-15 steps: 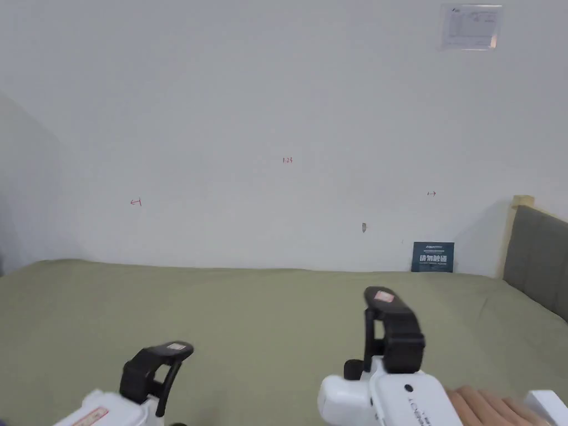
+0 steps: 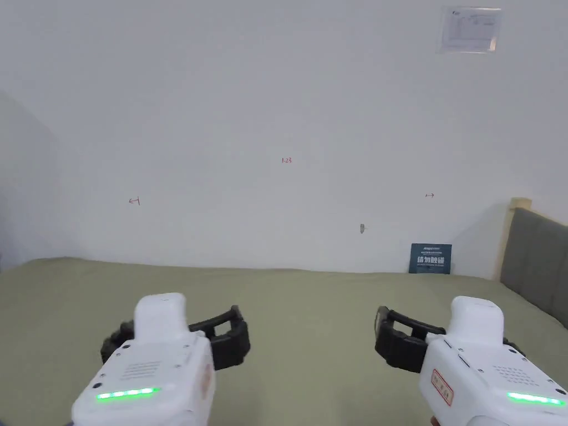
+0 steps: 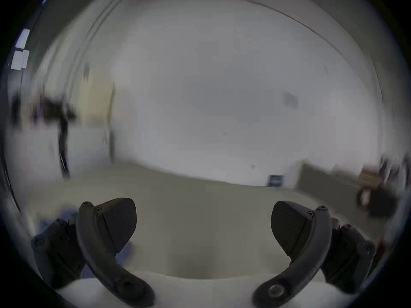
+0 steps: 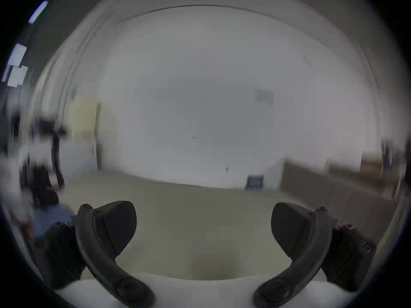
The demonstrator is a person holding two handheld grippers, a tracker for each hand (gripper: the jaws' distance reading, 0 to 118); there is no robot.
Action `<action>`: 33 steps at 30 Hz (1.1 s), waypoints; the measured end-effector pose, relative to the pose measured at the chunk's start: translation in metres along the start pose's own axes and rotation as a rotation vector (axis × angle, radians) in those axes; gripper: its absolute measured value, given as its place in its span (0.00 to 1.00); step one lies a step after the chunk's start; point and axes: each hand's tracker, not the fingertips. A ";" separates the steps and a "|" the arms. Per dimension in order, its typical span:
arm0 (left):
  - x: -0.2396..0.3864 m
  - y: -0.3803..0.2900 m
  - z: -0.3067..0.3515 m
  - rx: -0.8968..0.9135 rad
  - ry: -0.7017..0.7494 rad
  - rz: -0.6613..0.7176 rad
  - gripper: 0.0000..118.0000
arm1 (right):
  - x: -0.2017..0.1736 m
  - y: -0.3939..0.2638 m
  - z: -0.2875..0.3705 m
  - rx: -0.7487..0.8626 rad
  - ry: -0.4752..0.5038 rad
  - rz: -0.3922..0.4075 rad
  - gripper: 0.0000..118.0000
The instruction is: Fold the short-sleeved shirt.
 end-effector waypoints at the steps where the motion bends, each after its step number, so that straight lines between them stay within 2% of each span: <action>1: 0.005 0.003 0.003 0.023 0.008 -0.072 1.00 | -0.005 -0.002 0.004 0.015 -0.008 0.050 1.00; 3: 0.009 0.005 0.004 0.009 -0.072 -0.045 1.00 | -0.010 -0.004 0.011 0.037 -0.018 0.128 1.00; 9: 0.000 0.003 0.000 -0.012 -0.053 -0.041 1.00 | -0.018 -0.006 0.017 0.051 -0.042 0.248 1.00; 17: -0.005 0.004 -0.001 -0.038 -0.055 -0.042 1.00 | -0.023 -0.005 0.012 0.052 -0.027 0.277 1.00; 21: -0.007 0.006 -0.003 -0.052 -0.058 -0.024 1.00 | -0.023 -0.002 0.014 0.030 -0.046 0.261 1.00; 22: -0.008 0.006 -0.004 -0.058 -0.052 -0.023 0.97 | -0.022 -0.002 0.014 0.024 -0.047 0.256 0.99; 23: -0.009 0.006 -0.003 -0.056 -0.046 -0.025 0.80 | -0.022 -0.002 0.015 0.025 -0.052 0.254 0.88; 24: -0.007 0.006 -0.002 -0.049 -0.048 -0.029 0.49 | -0.021 -0.002 0.018 0.032 -0.049 0.256 0.62; 25: -0.007 0.006 -0.003 -0.051 -0.052 -0.033 0.08 | -0.023 -0.003 0.019 0.058 -0.078 0.275 0.30; 26: -0.007 0.006 -0.006 -0.068 -0.060 -0.041 0.00 | -0.023 -0.003 0.019 0.067 -0.091 0.282 0.06; 33: -0.006 0.002 -0.006 -0.084 -0.097 -0.042 0.00 | -0.024 -0.002 0.019 0.056 -0.062 0.242 0.05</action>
